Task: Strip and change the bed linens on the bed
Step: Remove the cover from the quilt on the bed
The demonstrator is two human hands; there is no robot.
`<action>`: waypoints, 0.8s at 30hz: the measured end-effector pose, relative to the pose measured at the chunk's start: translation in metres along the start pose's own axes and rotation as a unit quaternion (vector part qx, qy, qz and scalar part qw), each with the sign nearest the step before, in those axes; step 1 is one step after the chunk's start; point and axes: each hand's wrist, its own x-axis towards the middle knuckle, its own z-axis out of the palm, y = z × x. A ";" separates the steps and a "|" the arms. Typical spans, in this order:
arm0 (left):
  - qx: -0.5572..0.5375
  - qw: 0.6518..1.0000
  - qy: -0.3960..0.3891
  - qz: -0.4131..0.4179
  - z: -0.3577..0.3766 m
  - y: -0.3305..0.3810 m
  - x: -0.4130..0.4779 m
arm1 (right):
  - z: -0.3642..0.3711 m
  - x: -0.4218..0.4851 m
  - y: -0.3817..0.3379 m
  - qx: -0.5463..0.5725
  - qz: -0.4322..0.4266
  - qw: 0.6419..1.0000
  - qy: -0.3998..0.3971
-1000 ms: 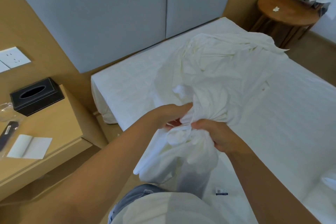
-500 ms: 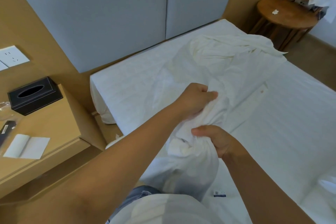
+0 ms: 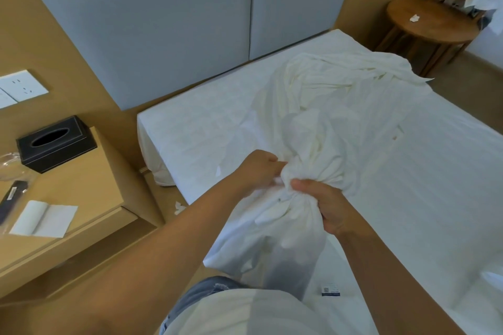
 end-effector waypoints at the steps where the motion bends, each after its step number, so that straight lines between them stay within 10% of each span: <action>1: -0.015 1.000 0.011 0.009 -0.003 -0.001 0.000 | 0.000 0.000 0.002 0.015 0.009 1.000 -0.001; 9: -0.072 0.988 -0.030 0.132 0.013 0.060 -0.003 | 0.007 -0.006 0.014 -0.137 0.165 0.976 -0.020; 14: -0.160 0.982 -0.031 0.099 0.013 0.053 -0.002 | -0.006 -0.014 0.004 -0.064 0.105 0.991 -0.044; 19: -0.018 0.994 -0.088 -0.067 0.001 0.014 -0.002 | -0.015 -0.015 0.003 0.023 0.031 0.999 0.014; 24: 0.020 0.999 -0.048 0.002 0.004 0.017 -0.005 | -0.004 -0.012 0.005 -0.011 0.017 0.999 0.028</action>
